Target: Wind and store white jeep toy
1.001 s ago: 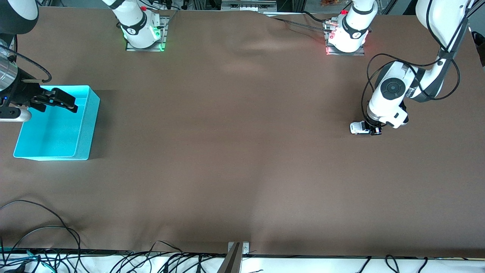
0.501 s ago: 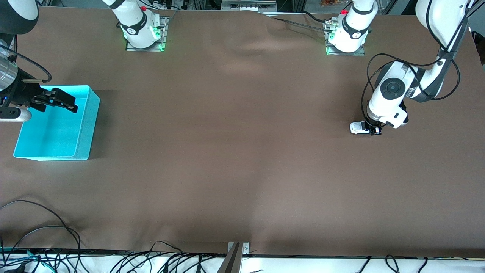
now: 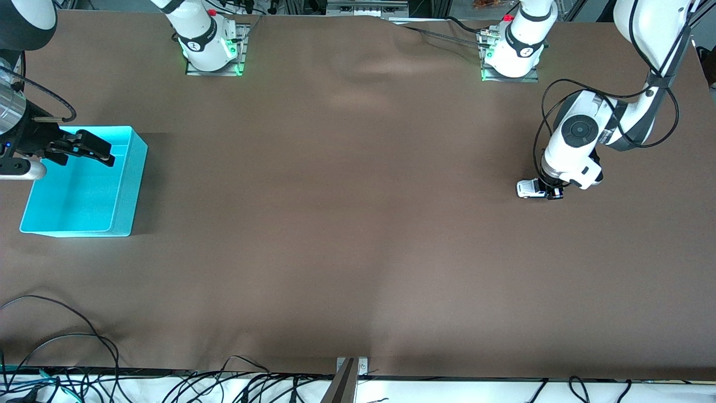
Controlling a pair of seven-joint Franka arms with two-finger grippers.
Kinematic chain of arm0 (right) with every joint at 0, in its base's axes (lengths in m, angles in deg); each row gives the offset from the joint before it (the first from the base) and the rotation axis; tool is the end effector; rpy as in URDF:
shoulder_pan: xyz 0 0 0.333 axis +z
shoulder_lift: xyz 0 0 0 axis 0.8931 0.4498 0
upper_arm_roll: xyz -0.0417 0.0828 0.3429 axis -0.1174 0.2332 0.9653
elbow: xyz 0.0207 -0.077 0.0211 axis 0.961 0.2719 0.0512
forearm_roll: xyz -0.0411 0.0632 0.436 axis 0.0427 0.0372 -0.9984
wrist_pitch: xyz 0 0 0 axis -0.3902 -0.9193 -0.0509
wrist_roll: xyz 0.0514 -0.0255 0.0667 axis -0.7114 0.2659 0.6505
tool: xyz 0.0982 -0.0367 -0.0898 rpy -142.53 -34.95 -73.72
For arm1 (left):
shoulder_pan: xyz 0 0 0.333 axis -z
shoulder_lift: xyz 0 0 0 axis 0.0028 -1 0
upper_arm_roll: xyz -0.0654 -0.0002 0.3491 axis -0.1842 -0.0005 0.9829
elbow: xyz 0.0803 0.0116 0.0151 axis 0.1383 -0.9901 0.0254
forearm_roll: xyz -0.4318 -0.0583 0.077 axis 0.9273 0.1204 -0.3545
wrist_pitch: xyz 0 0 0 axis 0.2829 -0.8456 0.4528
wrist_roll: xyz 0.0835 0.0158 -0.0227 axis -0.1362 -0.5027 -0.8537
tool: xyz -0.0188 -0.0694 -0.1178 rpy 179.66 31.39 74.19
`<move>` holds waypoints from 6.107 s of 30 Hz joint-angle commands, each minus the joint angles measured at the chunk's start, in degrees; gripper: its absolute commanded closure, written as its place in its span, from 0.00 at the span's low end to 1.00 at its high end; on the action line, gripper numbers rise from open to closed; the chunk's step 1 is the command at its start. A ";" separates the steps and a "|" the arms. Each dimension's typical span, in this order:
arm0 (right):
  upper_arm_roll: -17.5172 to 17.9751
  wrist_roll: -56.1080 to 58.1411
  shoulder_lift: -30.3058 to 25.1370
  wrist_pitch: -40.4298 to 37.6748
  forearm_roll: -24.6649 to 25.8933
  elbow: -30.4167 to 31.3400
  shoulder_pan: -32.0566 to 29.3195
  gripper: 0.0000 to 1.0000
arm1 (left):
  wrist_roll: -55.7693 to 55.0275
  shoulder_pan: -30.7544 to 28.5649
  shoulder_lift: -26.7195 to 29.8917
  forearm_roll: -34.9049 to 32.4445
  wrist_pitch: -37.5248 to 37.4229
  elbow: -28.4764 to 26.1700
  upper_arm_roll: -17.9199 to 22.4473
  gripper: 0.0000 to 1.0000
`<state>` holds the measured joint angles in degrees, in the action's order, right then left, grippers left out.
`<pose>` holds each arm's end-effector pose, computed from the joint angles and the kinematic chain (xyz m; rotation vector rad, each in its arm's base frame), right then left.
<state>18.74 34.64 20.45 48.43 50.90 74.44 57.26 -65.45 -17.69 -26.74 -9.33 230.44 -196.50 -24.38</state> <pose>0.6446 0.0132 0.5788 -3.1252 0.0326 -0.0104 0.5165 0.0049 0.1559 -1.9887 -2.1733 -0.2545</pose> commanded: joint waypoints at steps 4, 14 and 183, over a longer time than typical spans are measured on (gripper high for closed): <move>-0.04 -0.44 0.05 -0.04 1.02 -0.59 0.12 0.00 | 1.18 -8.17 -9.72 -10.20 4.96 4.71 -1.04 0.78; 0.04 -0.35 0.05 -0.13 1.02 -0.59 0.21 0.00 | 3.81 -10.19 -9.81 -10.47 5.05 4.89 -1.04 0.84; -0.04 -4.57 0.31 -1.80 0.58 -0.50 0.29 0.00 | 111.22 -8.00 4.69 30.84 -56.30 56.04 -9.22 0.00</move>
<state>18.74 30.69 20.54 47.92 51.04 74.43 57.30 44.44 -32.00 -24.83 19.38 175.48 -139.55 -40.41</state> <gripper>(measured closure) 0.000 0.000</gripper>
